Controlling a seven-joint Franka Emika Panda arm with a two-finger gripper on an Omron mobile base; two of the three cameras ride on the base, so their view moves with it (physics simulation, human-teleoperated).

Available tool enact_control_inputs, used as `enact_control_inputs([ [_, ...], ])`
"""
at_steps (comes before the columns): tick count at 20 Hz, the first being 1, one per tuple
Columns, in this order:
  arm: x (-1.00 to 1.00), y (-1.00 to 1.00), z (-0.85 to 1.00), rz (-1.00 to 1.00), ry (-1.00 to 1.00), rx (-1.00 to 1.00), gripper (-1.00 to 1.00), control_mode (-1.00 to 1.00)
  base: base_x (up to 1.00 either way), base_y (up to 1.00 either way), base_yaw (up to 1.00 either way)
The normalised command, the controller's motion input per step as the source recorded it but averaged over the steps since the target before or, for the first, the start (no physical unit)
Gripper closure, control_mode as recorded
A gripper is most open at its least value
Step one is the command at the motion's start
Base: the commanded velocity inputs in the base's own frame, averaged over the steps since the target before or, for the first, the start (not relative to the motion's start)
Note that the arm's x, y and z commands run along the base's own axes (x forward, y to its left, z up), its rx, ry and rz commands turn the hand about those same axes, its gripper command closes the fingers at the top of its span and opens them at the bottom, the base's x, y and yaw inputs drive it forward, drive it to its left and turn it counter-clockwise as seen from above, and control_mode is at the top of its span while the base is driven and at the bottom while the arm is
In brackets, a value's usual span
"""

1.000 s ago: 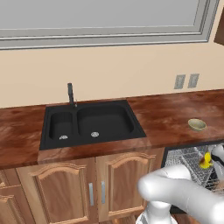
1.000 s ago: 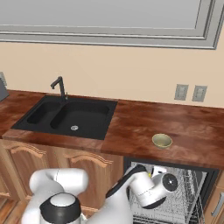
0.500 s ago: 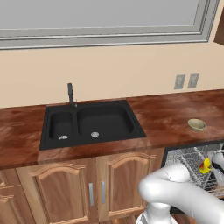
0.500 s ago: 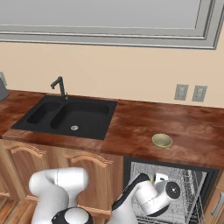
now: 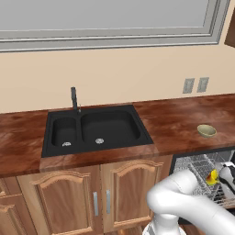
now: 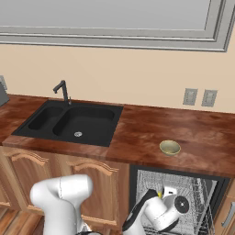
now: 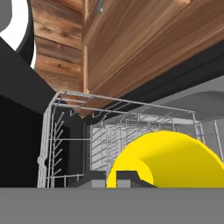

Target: Pick up the cup and bowl from the counter, place them in the dishwasher, and close the dishwasher door.

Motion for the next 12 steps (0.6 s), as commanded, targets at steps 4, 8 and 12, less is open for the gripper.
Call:
enact_control_inputs([
  [4,0.24,-0.13,-0.47,0.02,0.01,0.0,1.0,-1.0,0.0,0.0,0.0],
  [8,0.25,-0.16,-0.43,0.02,0.01,0.0,1.0,-1.0,0.0,0.0,0.0],
  [12,0.29,-0.22,-0.26,0.0,0.0,0.0,1.0,-1.0,0.0,0.0,0.0],
])
